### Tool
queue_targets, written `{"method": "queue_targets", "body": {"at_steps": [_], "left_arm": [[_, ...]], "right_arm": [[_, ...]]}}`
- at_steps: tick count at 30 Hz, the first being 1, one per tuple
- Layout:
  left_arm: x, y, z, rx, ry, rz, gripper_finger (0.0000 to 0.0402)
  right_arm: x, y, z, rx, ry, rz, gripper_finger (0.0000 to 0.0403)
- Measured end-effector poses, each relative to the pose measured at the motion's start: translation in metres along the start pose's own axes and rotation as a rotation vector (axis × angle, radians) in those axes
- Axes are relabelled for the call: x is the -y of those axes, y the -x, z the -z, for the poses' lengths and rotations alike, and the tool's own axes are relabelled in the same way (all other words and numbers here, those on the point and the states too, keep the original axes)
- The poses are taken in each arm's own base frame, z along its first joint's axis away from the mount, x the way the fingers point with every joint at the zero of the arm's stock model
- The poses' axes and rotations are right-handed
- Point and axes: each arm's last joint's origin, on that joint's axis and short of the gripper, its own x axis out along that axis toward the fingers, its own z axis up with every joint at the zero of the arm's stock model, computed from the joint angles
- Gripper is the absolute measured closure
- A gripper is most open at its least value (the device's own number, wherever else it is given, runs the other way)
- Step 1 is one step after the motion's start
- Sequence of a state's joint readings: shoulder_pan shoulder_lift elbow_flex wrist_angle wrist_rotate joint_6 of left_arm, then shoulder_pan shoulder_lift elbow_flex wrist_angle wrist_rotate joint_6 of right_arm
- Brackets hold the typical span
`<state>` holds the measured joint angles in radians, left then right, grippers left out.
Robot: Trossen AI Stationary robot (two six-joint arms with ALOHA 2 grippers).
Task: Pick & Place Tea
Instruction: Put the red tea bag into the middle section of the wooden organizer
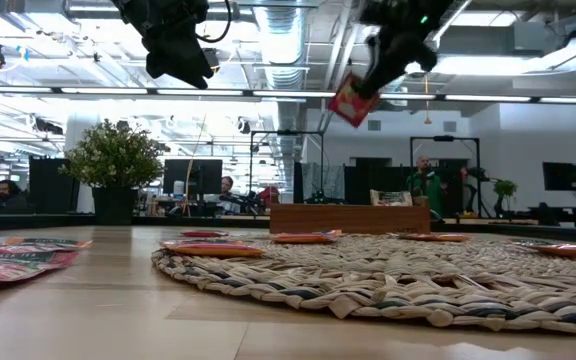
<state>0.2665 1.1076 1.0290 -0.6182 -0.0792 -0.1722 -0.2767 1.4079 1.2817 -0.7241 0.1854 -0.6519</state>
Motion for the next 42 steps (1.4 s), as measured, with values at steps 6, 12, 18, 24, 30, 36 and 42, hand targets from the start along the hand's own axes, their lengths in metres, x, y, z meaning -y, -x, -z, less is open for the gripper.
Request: {"method": "queue_targets", "body": {"at_steps": [6,12,18,24,30,36,42], "left_arm": [[0.000,0.000,0.000,0.001,0.001,0.000,0.0220],[0.000,0.000,0.000,0.000,0.005,0.000,0.0220],[0.000,0.000,0.000,0.000,0.004,-0.001,0.0220],[0.000,0.000,0.000,0.000,0.004,-0.001,0.0220],[0.000,0.000,0.000,0.000,0.004,-0.001,0.0220],[0.000,0.000,0.000,0.000,0.004,-0.001,0.0220],[0.000,0.000,0.000,0.000,0.004,-0.001,0.0220]], "right_arm": [[0.017,-0.040,-0.014,-0.118,0.058,-0.093,0.0403],[0.032,-0.069,-0.028,-0.283,0.036,-0.207,0.0403],[0.032,-0.096,-0.032,-0.388,-0.003,-0.290,0.0403],[0.021,-0.117,-0.032,-0.435,0.014,-0.347,0.0403],[0.018,-0.132,-0.027,-0.451,-0.017,-0.384,0.0403],[0.021,-0.142,-0.020,-0.477,-0.045,-0.390,0.0403],[0.023,-0.147,-0.013,-0.516,-0.088,-0.402,0.0403]]}}
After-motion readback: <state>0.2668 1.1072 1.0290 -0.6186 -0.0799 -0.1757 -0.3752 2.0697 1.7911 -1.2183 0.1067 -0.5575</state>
